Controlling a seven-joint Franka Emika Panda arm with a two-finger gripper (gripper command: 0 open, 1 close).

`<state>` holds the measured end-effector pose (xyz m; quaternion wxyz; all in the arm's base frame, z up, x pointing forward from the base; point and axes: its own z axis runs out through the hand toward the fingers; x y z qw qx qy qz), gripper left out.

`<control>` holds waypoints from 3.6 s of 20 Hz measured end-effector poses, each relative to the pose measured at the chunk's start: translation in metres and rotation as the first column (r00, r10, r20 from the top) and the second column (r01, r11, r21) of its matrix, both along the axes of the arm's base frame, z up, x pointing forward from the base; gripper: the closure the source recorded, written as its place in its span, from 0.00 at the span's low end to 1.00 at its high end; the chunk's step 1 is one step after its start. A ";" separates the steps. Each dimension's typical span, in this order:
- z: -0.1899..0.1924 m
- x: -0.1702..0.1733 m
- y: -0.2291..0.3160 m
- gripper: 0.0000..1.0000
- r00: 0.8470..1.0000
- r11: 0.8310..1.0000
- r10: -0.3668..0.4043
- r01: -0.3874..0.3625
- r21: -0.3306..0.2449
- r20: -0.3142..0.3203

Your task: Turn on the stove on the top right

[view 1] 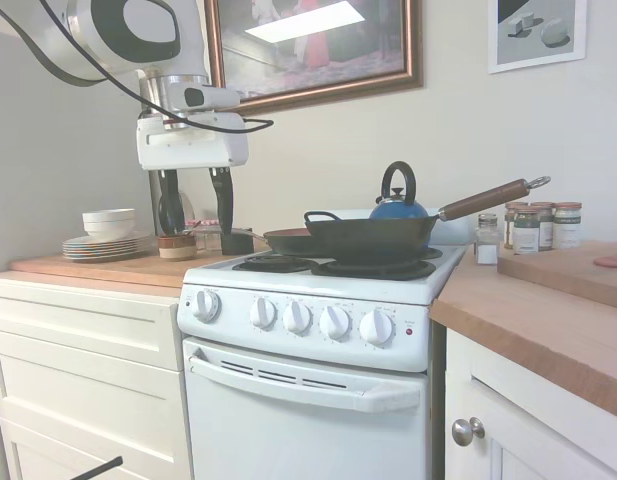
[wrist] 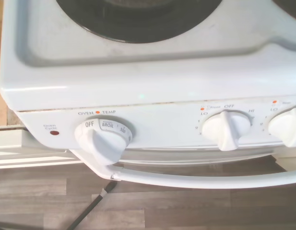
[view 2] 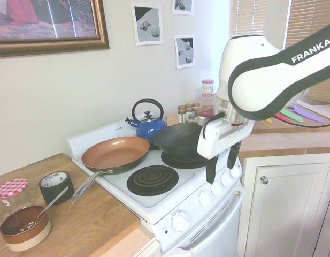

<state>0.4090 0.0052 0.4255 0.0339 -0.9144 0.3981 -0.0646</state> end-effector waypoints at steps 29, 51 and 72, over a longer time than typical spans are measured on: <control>-0.070 0.048 -0.090 1.00 0.989 0.998 -0.062 0.063 0.006 -0.136; -0.069 0.066 -0.114 1.00 0.988 0.996 -0.086 0.082 -0.036 -0.125; -0.107 0.072 -0.153 1.00 0.972 0.979 -0.196 0.187 -0.086 -0.126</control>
